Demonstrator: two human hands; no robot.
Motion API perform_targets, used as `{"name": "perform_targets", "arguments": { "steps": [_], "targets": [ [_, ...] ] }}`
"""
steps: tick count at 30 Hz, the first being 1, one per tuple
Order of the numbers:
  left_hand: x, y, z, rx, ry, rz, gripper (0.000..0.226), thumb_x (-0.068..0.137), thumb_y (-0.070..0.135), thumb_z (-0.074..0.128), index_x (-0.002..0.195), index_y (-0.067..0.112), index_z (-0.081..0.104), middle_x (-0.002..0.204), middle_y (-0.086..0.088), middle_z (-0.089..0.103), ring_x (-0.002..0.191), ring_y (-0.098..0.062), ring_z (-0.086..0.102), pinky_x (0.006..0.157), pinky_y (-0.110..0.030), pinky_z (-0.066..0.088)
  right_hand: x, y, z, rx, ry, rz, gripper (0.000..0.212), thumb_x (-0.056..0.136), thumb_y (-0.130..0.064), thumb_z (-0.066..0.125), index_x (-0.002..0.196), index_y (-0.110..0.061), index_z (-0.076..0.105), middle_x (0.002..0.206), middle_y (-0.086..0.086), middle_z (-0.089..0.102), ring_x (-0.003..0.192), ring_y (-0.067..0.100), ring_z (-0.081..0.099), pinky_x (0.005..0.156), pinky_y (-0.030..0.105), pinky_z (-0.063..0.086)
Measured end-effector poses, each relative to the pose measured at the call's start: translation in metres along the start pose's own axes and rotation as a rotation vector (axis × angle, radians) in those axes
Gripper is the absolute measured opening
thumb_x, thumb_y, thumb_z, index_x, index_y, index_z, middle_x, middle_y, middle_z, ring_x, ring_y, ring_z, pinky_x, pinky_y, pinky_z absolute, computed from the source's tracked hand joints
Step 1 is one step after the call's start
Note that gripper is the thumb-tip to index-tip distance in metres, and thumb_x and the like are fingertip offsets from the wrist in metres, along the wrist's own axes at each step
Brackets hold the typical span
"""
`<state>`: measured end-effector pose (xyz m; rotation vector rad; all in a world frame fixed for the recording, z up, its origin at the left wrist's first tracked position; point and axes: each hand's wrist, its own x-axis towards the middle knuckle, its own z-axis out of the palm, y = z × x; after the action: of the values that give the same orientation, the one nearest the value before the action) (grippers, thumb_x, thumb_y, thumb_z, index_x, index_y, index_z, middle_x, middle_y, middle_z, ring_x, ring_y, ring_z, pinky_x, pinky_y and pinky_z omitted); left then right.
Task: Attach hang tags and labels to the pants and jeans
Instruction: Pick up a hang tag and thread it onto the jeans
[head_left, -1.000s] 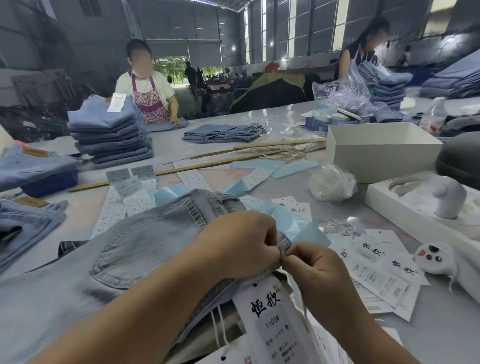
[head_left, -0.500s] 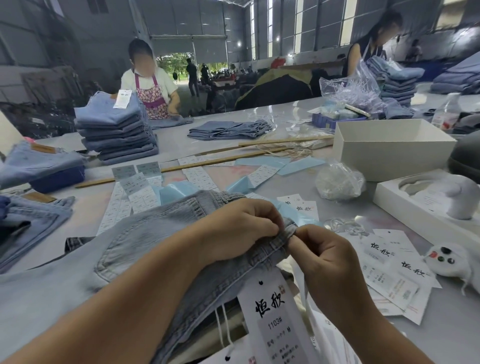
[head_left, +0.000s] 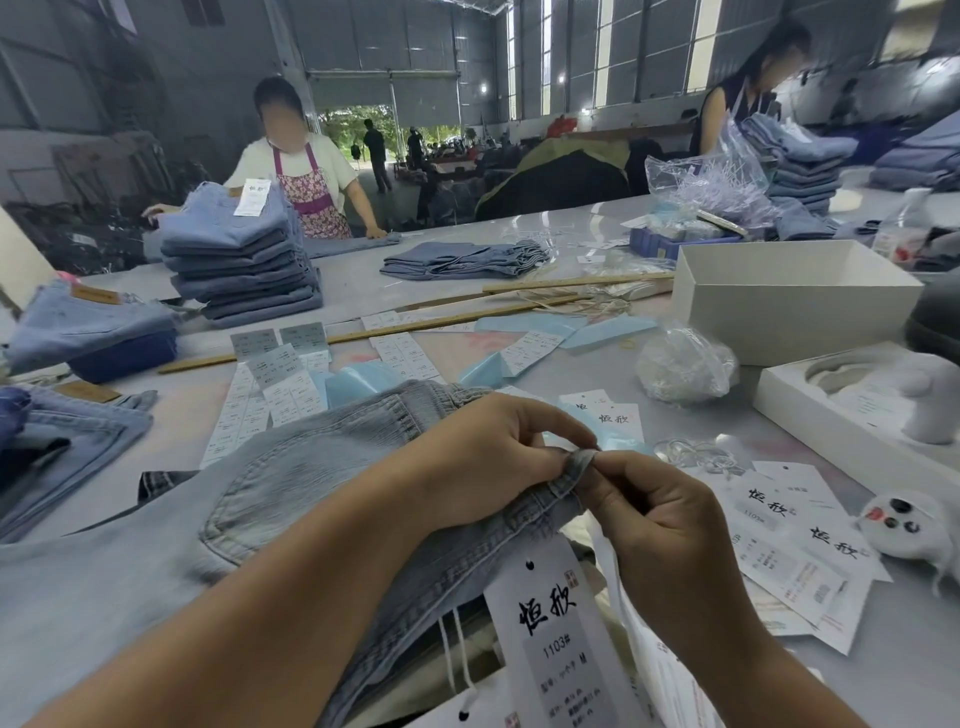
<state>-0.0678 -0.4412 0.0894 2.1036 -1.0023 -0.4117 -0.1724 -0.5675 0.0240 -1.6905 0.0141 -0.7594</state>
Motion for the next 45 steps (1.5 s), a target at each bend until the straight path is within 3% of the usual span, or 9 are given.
{"name": "perform_targets", "arguments": {
  "steps": [8, 13, 19, 22, 25, 28, 32, 38, 45],
  "targets": [
    [0.0, -0.002, 0.0, -0.016, 0.037, -0.01, 0.008, 0.091, 0.036, 0.064, 0.089, 0.041, 0.07, 0.06, 0.015, 0.058, 0.055, -0.002, 0.051, 0.059, -0.03, 0.044, 0.0, 0.001, 0.002, 0.016, -0.008, 0.0, 0.016, 0.085, -0.032, 0.063, 0.089, -0.027, 0.078, 0.074, -0.003, 0.071, 0.07, 0.012, 0.062, 0.062, 0.018, 0.049],
    [-0.004, 0.004, -0.001, -0.148, 0.042, -0.016, 0.012, 0.081, 0.037, 0.066, 0.089, 0.035, 0.075, 0.086, -0.01, 0.072, 0.084, -0.036, 0.067, 0.086, -0.055, 0.053, 0.001, 0.001, 0.003, 0.017, -0.029, 0.014, 0.019, 0.09, -0.015, 0.066, 0.092, -0.029, 0.078, 0.079, -0.004, 0.074, 0.076, 0.012, 0.066, 0.066, 0.017, 0.051],
    [-0.004, 0.004, -0.002, -0.191, 0.092, -0.037, 0.008, 0.088, 0.024, 0.072, 0.087, 0.029, 0.078, 0.086, -0.004, 0.076, 0.089, -0.028, 0.07, 0.093, -0.052, 0.053, 0.008, -0.001, 0.002, -0.046, -0.001, 0.009, 0.016, 0.091, -0.013, 0.067, 0.081, -0.022, 0.077, 0.066, 0.008, 0.068, 0.063, 0.03, 0.058, 0.058, 0.039, 0.051],
    [-0.005, 0.004, -0.003, -0.208, 0.128, -0.027, 0.007, 0.086, 0.019, 0.074, 0.085, 0.023, 0.079, 0.077, -0.001, 0.074, 0.074, -0.015, 0.067, 0.084, -0.041, 0.054, 0.01, -0.003, 0.004, -0.115, 0.012, -0.025, 0.02, 0.09, -0.013, 0.068, 0.073, -0.021, 0.075, 0.053, 0.0, 0.06, 0.048, 0.01, 0.046, 0.046, 0.029, 0.042],
    [-0.006, 0.006, -0.004, -0.199, 0.14, -0.013, 0.008, 0.087, 0.017, 0.073, 0.085, 0.022, 0.079, 0.079, -0.001, 0.075, 0.077, -0.017, 0.069, 0.082, -0.038, 0.055, 0.012, -0.006, 0.006, -0.16, 0.028, -0.035, 0.023, 0.089, -0.011, 0.068, 0.069, -0.02, 0.073, 0.047, -0.012, 0.055, 0.044, 0.003, 0.041, 0.044, 0.018, 0.035],
    [-0.006, 0.007, -0.002, -0.158, 0.163, -0.027, 0.013, 0.086, 0.016, 0.069, 0.08, 0.024, 0.077, 0.077, 0.005, 0.075, 0.077, -0.011, 0.069, 0.075, -0.028, 0.053, 0.013, -0.008, 0.007, -0.19, 0.032, -0.032, 0.024, 0.089, -0.012, 0.068, 0.066, -0.018, 0.071, 0.047, -0.01, 0.054, 0.045, 0.004, 0.041, 0.044, 0.022, 0.036],
    [-0.007, 0.008, -0.001, -0.172, 0.198, -0.066, 0.019, 0.084, 0.014, 0.066, 0.07, 0.024, 0.073, 0.056, 0.015, 0.063, 0.05, 0.006, 0.053, 0.049, -0.009, 0.04, 0.011, -0.009, 0.005, -0.214, 0.032, -0.01, 0.025, 0.088, -0.015, 0.068, 0.064, -0.018, 0.07, 0.049, -0.001, 0.056, 0.047, 0.006, 0.043, 0.045, 0.027, 0.038],
    [-0.004, 0.004, -0.005, -0.411, 0.271, -0.137, 0.022, 0.086, 0.014, 0.061, 0.065, 0.021, 0.065, 0.049, 0.01, 0.048, 0.044, -0.007, 0.038, 0.049, -0.022, 0.03, 0.014, -0.016, -0.002, -0.245, 0.085, -0.026, 0.028, 0.085, -0.02, 0.065, 0.057, -0.016, 0.063, 0.046, -0.007, 0.052, 0.041, 0.006, 0.041, 0.042, 0.011, 0.029],
    [-0.006, 0.008, -0.005, -0.477, 0.244, -0.118, 0.025, 0.091, 0.006, 0.053, 0.072, 0.019, 0.061, 0.065, 0.005, 0.063, 0.053, -0.007, 0.051, 0.049, -0.021, 0.036, 0.019, -0.021, -0.003, -0.161, 0.134, -0.016, 0.017, 0.075, -0.015, 0.04, 0.075, -0.019, 0.057, 0.065, -0.01, 0.051, 0.055, 0.006, 0.045, 0.05, 0.015, 0.033]
  ]
}}
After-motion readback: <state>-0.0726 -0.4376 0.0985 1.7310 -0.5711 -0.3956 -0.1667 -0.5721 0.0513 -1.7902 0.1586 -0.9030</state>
